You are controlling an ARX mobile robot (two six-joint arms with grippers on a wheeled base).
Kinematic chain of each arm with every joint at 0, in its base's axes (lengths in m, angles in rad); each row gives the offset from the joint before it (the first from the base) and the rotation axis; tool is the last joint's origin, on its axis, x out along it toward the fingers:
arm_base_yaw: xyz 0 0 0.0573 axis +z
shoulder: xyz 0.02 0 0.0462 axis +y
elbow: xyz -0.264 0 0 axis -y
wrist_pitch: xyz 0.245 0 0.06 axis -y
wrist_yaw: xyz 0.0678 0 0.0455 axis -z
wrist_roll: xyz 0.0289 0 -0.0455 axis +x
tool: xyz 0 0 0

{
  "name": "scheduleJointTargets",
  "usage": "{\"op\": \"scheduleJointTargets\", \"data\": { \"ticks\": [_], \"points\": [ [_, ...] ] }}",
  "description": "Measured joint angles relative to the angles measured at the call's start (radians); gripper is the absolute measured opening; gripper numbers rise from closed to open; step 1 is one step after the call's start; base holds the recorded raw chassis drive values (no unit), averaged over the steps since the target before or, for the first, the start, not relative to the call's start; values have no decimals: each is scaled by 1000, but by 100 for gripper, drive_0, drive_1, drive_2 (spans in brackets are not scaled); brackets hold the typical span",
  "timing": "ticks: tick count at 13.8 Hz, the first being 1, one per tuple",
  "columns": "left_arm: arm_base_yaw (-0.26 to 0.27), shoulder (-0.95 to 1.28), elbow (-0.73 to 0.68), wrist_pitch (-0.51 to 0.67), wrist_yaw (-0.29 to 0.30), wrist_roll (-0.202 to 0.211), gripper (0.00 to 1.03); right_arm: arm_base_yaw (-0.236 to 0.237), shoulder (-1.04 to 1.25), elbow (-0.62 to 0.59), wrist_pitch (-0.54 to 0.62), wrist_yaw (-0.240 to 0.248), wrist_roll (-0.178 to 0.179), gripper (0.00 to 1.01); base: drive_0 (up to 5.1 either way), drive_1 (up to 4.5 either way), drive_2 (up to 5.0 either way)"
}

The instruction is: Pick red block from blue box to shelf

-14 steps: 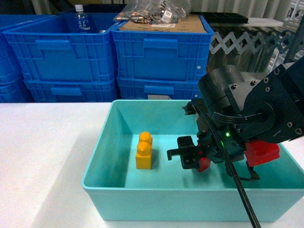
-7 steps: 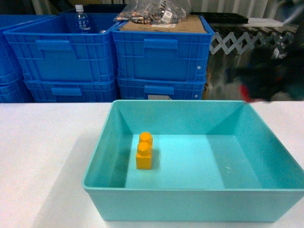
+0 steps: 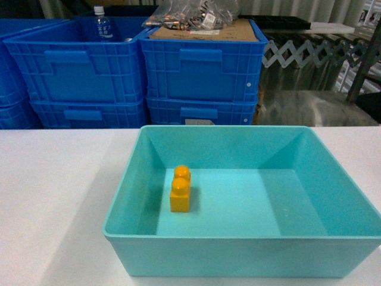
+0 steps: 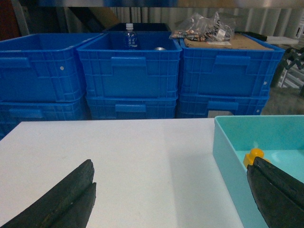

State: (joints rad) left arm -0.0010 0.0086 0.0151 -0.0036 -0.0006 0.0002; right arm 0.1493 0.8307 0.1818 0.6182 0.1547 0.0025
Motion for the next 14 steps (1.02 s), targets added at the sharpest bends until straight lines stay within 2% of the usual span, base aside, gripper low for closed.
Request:
{"op": "scheduleJointTargets", "data": {
  "ticks": [4,5,6,10,11,14],
  "points": [
    [0,0,0,0,0,0,98,-55,-150,-76,-53,-60,0,29,0,0,0],
    [0,0,0,0,0,0,98,-100,-183,-92,-75,-118,0,29,0,0,0],
    [0,0,0,0,0,0,98,-150,-221,-105,-96,-143,0,29,0,0,0],
    [0,0,0,0,0,0,98,-150,-353,-142,-189,-154,0,29,0,0,0],
    [0,0,0,0,0,0,98,-150,-364,-166,-143,-155,0,29,0,0,0],
    [0,0,0,0,0,0,98,-150,-451,-170,-236,-155,0,29,0,0,0]
  ]
}}
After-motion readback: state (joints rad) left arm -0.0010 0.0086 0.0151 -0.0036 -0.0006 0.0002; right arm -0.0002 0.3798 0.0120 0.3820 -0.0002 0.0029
